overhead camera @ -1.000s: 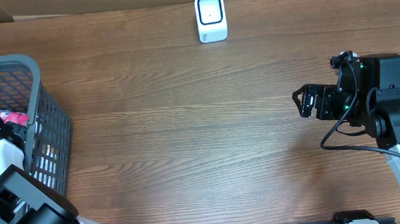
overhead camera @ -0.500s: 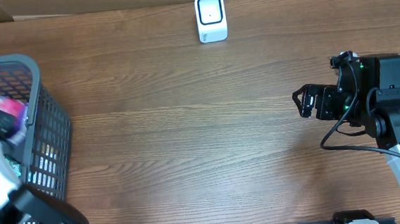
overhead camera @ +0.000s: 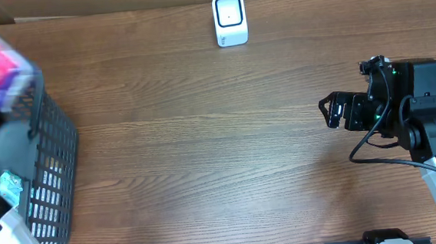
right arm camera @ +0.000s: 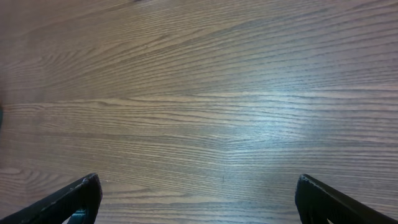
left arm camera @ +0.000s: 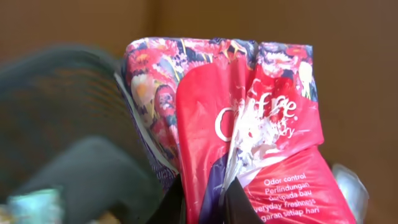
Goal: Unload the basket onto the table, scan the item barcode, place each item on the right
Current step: 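Carry the red pouch to the table centre and release it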
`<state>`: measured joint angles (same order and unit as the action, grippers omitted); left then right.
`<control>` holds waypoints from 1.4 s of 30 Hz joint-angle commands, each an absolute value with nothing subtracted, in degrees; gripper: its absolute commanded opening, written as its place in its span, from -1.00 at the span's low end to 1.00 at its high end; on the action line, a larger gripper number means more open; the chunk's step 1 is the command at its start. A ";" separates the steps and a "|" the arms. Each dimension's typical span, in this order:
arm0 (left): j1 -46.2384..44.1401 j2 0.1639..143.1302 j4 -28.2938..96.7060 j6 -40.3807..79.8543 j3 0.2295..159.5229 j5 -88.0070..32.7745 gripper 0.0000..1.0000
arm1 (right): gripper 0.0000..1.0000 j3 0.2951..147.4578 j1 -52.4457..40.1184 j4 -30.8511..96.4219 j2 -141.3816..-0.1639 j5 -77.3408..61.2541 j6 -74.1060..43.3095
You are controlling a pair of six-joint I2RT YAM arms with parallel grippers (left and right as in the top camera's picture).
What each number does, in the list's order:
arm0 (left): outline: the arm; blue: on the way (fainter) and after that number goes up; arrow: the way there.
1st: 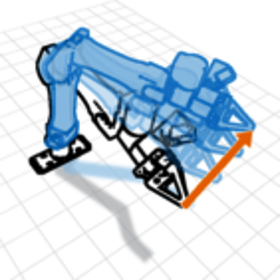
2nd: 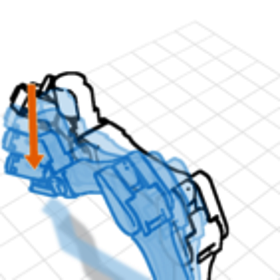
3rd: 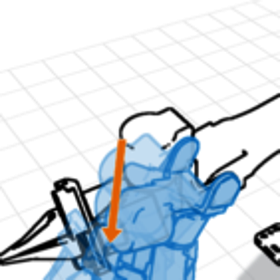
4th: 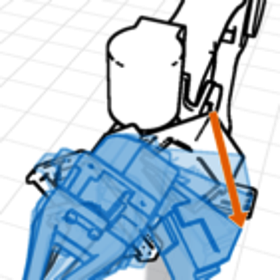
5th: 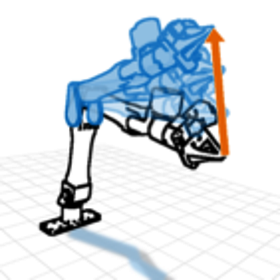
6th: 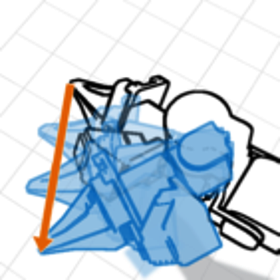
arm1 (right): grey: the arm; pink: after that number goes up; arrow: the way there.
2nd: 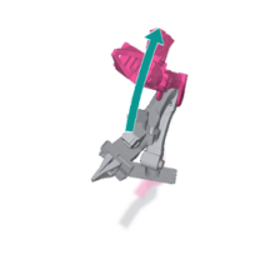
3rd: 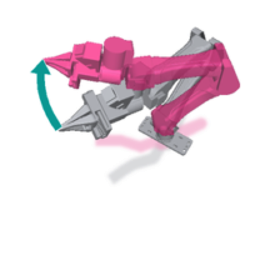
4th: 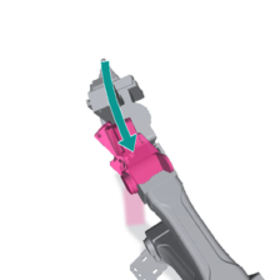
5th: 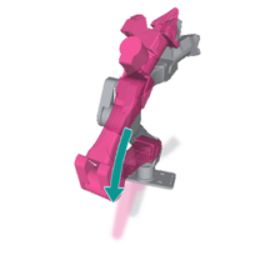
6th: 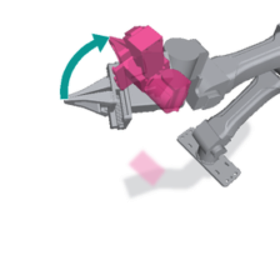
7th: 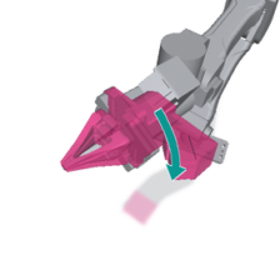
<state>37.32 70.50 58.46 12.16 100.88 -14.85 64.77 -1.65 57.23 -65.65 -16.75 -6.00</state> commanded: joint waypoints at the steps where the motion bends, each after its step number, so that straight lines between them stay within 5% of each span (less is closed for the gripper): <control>1: 28.75 72.93 62.78 4.38 99.02 -24.21 -0.91 | 1.00 65.98 -2.04 57.14 -65.60 -17.28 -5.93; 11: 0.51 83.31 63.70 -4.08 80.64 -24.99 -0.92 | 1.00 65.98 -2.04 56.45 -65.60 -17.26 -5.93; 24: -19.00 103.94 35.83 7.20 73.45 -25.04 -0.88 | 1.00 65.98 -2.04 55.42 -65.65 -17.26 -5.91; 28: -20.60 106.43 35.48 8.03 73.54 -25.06 -0.23 | 1.00 65.98 -2.04 55.66 -65.65 -17.26 -5.93; 29: -20.53 106.28 35.68 8.08 73.73 -24.84 0.10 | 1.00 65.98 -2.04 55.66 -65.65 -17.26 -5.93; 31: -19.75 105.14 37.06 9.45 75.57 -23.53 0.33 | 1.00 65.98 -2.04 55.64 -65.65 -17.26 -5.93; 37: -13.17 97.95 53.91 9.50 96.55 -19.07 0.50 | 1.00 65.98 -2.04 55.86 -65.65 -17.26 -5.93; 39: -10.48 95.68 60.45 9.74 104.09 -14.22 0.90 | 1.00 65.98 -2.04 56.05 -65.65 -17.26 -5.93; 42: -5.56 92.20 69.76 13.04 113.36 -4.16 0.99 | 1.00 65.98 -2.04 56.12 -65.65 -17.28 -5.93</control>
